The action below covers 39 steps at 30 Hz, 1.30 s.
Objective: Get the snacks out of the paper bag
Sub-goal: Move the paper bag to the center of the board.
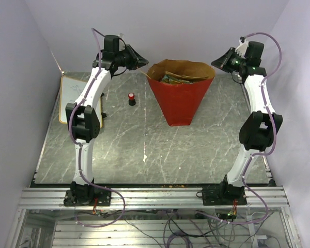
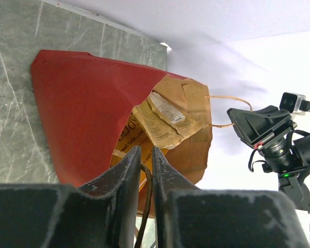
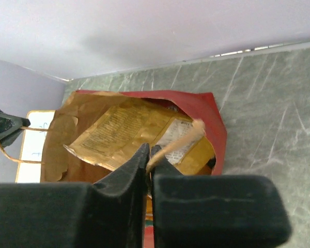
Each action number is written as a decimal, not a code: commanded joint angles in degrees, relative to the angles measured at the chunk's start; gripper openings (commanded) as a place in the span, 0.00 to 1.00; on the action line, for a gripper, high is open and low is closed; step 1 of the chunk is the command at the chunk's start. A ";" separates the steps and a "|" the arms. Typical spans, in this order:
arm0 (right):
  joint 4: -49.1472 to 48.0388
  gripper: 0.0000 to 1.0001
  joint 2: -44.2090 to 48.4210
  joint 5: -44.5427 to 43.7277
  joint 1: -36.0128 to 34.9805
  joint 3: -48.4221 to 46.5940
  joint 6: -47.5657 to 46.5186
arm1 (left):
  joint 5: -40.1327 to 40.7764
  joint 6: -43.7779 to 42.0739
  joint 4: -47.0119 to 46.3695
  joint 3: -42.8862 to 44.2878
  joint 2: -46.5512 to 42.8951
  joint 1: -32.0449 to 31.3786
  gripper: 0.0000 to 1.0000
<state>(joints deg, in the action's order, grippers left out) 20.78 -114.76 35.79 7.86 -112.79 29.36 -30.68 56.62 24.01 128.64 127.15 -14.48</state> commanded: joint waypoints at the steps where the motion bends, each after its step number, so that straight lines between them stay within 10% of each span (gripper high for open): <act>1: 0.34 0.00 5.74 -0.54 0.32 4.01 -2.10 | -2.68 0.21 -1.89 1.44 -0.51 -1.05 0.18; 23: 11.77 0.00 31.08 -1.49 -11.18 21.12 -9.67 | -6.76 -2.50 0.84 -11.55 -18.36 1.15 0.07; 39: 8.41 0.00 39.40 1.00 -26.07 32.71 -0.96 | -5.68 -16.25 21.55 -22.04 -36.46 10.08 0.07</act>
<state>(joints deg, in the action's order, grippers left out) 35.77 -76.40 35.18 -14.98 -80.20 25.61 -34.33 45.43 42.41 106.30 94.80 -7.99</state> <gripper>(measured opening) 0.009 0.071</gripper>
